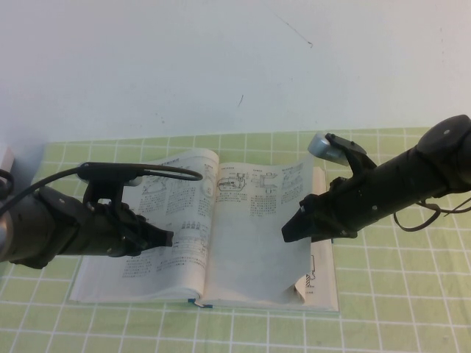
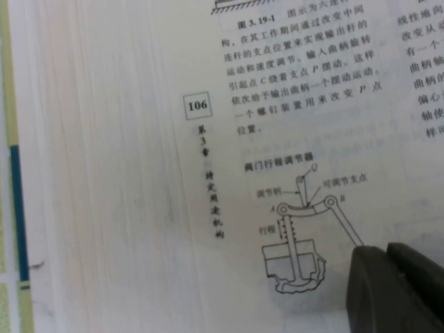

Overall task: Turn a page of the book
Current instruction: Open the closed book

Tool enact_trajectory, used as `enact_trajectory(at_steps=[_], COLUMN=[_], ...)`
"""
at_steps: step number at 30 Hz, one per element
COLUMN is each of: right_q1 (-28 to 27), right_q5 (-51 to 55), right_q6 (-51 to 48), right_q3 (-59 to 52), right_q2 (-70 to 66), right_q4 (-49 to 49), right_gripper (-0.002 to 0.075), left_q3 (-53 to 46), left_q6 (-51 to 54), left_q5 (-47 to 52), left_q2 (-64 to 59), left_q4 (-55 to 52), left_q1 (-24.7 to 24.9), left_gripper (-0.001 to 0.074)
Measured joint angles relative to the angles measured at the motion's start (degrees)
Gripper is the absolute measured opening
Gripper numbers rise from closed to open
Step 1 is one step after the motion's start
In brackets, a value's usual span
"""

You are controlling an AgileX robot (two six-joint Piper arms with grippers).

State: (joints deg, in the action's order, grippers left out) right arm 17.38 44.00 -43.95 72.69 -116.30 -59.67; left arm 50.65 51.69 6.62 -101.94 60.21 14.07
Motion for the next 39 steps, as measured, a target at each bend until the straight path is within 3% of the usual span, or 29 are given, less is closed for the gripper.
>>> enact_trajectory(at_steps=[20,32,39], right_q1=[0.0,0.0,0.0], right_q5=[0.5,0.9,0.8], right_q6=[-5.6,-14.7,-14.8], right_q3=[0.0,0.1,3.2], right_q2=[-1.3,-2.3,-2.3], right_q4=[-6.6,-19.1,-19.0], right_gripper=[0.0375,0.0375,0.0375], left_q3=[0.0,0.0,0.0], left_q6=[0.0,0.0,0.0], left_q5=[-0.1,-0.3,-0.3], left_q2=[0.0,0.0,0.0], left_q4=[0.0,0.0,0.0], left_q1=[0.0,0.0,0.0], left_gripper=[-0.0004,-0.0004,-0.0004])
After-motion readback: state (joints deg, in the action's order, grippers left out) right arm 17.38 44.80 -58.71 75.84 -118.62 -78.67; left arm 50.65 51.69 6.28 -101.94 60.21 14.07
